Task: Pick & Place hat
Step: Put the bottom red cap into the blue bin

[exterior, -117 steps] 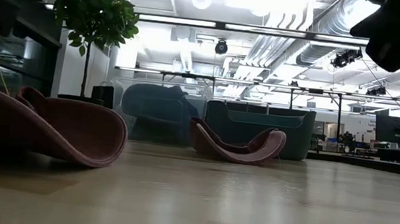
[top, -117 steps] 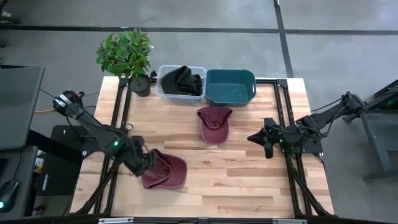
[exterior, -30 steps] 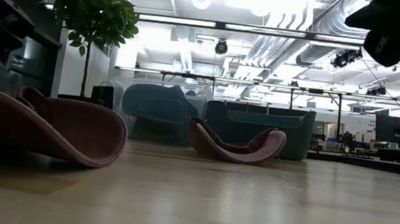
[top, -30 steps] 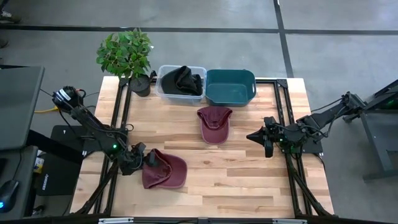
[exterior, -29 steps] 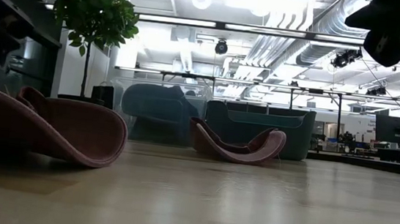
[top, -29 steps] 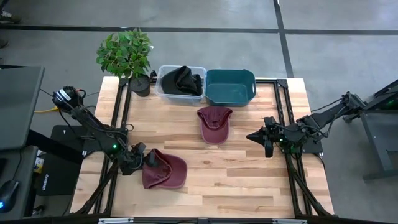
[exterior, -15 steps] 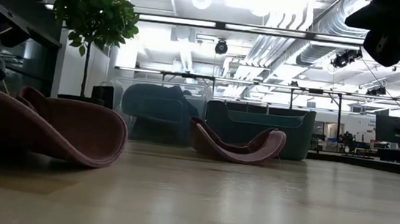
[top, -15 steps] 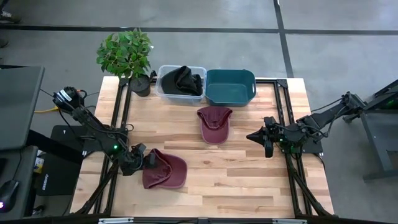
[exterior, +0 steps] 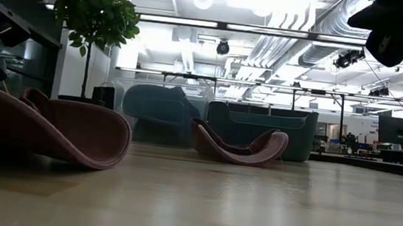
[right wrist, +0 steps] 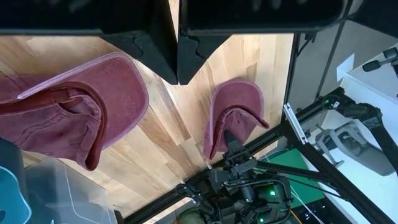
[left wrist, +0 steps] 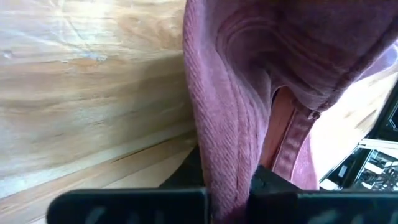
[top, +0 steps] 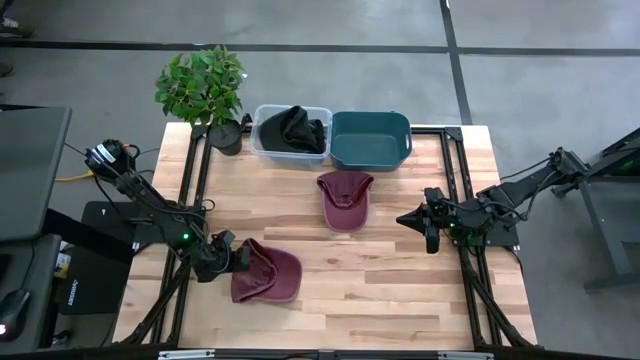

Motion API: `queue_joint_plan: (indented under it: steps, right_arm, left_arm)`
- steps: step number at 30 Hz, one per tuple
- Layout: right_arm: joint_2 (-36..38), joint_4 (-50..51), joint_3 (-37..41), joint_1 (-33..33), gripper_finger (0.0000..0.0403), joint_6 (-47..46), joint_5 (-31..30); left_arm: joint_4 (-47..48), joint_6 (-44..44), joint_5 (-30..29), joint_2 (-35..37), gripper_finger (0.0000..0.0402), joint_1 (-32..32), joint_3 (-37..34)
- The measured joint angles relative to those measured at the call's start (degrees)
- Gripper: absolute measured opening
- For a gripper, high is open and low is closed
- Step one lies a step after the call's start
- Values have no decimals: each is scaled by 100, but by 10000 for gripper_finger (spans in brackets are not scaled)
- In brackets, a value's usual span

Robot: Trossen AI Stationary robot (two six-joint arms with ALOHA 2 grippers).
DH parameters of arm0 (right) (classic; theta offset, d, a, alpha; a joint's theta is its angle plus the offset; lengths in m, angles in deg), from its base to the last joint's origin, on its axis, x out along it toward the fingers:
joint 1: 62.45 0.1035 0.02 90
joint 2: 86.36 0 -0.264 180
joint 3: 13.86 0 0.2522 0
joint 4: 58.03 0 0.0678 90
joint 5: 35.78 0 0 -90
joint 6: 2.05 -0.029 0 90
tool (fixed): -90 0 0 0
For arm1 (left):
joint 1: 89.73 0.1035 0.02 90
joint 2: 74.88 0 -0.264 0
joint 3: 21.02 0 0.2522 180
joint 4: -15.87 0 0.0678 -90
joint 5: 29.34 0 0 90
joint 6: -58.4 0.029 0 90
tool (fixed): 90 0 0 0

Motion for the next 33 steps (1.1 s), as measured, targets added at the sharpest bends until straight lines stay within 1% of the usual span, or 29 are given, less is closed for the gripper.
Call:
queue_joint_plan:
  steps: [3, 11, 18, 21, 26, 33]
  right_arm:
    - [-1, 0, 0, 0, 0, 2, -2]
    - [-1, 0, 0, 0, 0, 4, -4]
    - [1, 2, 0, -2, 0, 4, -4]
    - [1, 2, 0, 0, 0, 4, -4]
    - [1, 7, 0, -2, 0, 2, -55]
    - [12, 244, 1, -1, 0, -118, -113]
  left_arm:
    - [-20, 68, 24, 2, 3, 0, 0]
    - [-55, 69, 26, 7, 1, 0, 2]
    - [-337, 111, 13, 15, 0, 0, 68]
    - [-321, 256, -146, 15, 0, 0, 217]
    - [-297, 458, -588, 15, 0, 2, 485]
    - [-261, 768, -909, 15, 0, 2, 886]
